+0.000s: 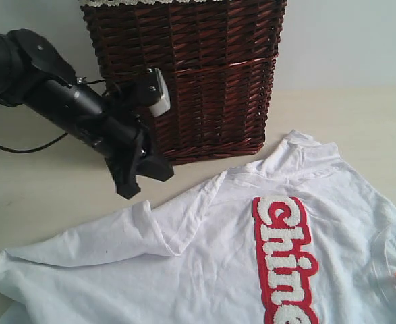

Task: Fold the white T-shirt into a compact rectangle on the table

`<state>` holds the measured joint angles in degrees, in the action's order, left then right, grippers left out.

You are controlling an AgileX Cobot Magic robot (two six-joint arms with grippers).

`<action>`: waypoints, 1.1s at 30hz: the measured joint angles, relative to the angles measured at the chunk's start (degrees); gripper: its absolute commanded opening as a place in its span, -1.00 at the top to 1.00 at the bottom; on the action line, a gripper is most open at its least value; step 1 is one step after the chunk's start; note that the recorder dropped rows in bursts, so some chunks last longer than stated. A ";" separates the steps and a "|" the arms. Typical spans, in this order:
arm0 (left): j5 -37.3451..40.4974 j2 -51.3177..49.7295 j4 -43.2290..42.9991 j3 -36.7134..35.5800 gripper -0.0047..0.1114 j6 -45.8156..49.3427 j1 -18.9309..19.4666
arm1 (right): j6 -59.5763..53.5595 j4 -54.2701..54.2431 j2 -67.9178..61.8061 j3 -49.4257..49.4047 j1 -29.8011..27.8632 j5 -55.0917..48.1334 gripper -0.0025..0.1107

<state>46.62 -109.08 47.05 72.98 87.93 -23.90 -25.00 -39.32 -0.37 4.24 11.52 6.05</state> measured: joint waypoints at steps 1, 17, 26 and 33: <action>0.13 0.00 -0.03 -0.10 0.48 1.07 0.65 | 0.00 0.00 0.00 0.00 0.00 0.00 0.88; 4.55 -2.17 -9.59 -0.09 0.32 31.90 -0.32 | 0.00 0.00 0.00 0.00 0.00 0.00 0.88; 7.15 -4.50 -17.86 -0.22 0.20 31.99 -0.74 | 0.00 0.00 0.00 0.00 0.00 0.00 0.88; 6.95 -5.38 -18.92 -0.22 0.56 31.99 -1.08 | 0.00 0.00 0.00 0.00 0.00 0.00 0.88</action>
<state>53.57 -114.46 28.13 72.76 119.92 -24.98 -25.00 -39.32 -0.37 4.24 11.52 6.05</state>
